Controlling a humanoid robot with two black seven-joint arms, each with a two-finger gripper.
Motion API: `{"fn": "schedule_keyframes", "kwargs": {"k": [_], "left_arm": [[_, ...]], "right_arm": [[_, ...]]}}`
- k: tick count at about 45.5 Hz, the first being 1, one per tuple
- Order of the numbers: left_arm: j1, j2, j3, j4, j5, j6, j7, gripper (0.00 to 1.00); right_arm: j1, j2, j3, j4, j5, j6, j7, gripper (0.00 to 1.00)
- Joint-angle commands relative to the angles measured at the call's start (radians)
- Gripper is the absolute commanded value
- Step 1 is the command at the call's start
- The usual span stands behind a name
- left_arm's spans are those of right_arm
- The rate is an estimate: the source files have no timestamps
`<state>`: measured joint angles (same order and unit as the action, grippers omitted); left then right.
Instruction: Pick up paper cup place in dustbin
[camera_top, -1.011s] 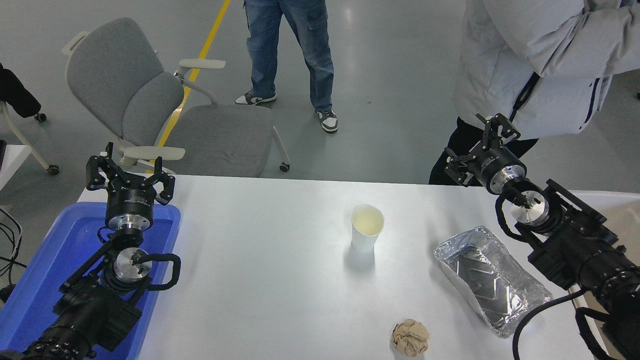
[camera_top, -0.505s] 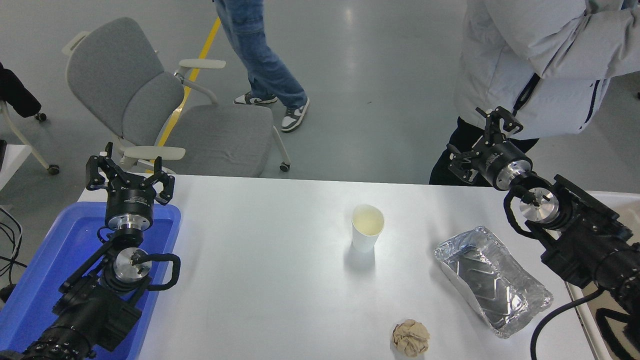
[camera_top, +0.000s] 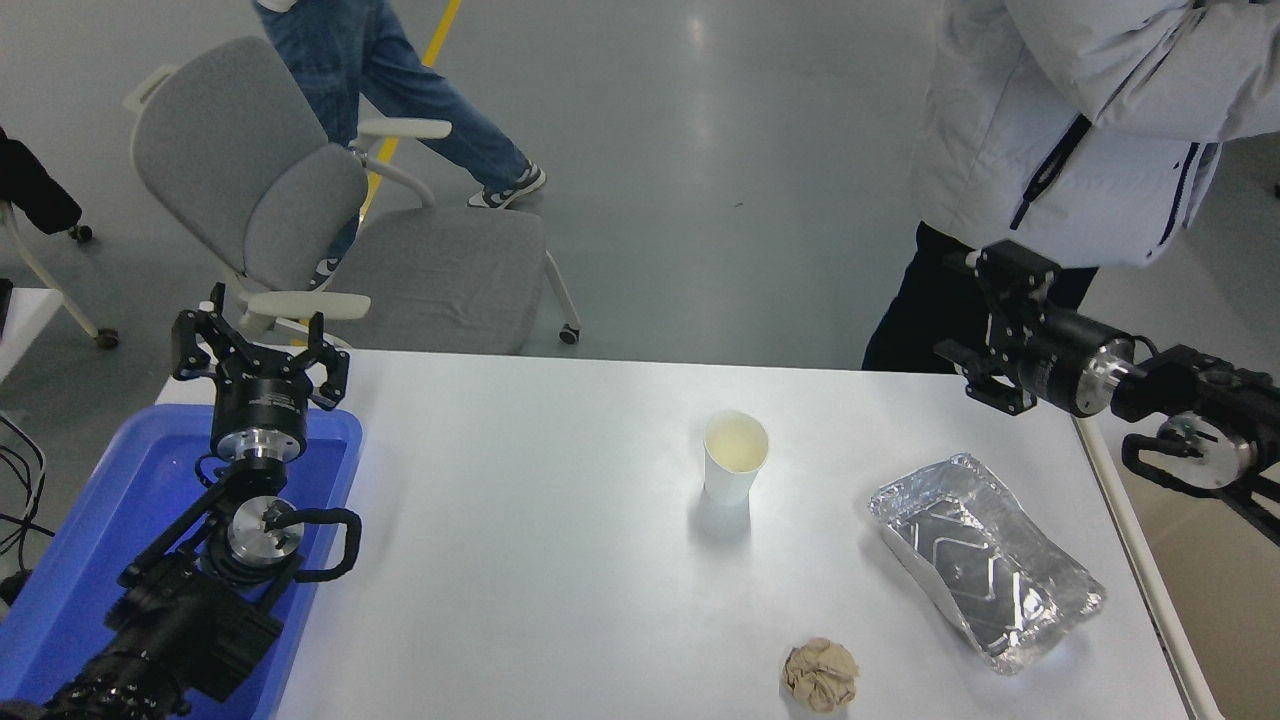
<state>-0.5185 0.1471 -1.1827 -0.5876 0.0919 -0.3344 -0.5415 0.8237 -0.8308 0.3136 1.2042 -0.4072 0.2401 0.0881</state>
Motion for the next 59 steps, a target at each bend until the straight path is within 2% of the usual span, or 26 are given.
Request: {"fn": "schedule_keyframes", "kwargs": {"k": [1,10,23,29,37,51,55,59], "left_arm": [[0.0,0.0,0.0,0.0,0.0,0.0,0.0,0.99],[0.0,0.0,0.0,0.0,0.0,0.0,0.0,0.99],[0.0,0.0,0.0,0.0,0.0,0.0,0.0,0.99],[0.0,0.0,0.0,0.0,0.0,0.0,0.0,0.99],[0.0,0.0,0.0,0.0,0.0,0.0,0.0,0.99],[0.0,0.0,0.0,0.0,0.0,0.0,0.0,0.99],[0.0,0.0,0.0,0.0,0.0,0.0,0.0,0.99],[0.0,0.0,0.0,0.0,0.0,0.0,0.0,0.99]], "right_arm": [[0.116,-0.181,-0.25,0.257,-0.214,-0.001,0.001,1.0],[0.4,-0.277,-0.539,0.35,-0.286,0.007,0.001,1.0],[0.853,-0.258,-1.06,0.446,-0.357,0.008,0.002,1.0],[0.98,-0.222,-1.191,0.468,-0.381,0.016,0.002,1.0],[1.244,-0.13,-1.381,0.472,-0.389,0.146,0.007,1.0],[1.496,-0.019,-1.429,0.488,-0.372,0.343,0.009,1.0],[1.548,0.022,-1.429,0.497,-0.328,0.383,0.007,1.0],[1.589,0.087,-1.441,0.497,-0.213,0.387,0.002,1.0]]}}
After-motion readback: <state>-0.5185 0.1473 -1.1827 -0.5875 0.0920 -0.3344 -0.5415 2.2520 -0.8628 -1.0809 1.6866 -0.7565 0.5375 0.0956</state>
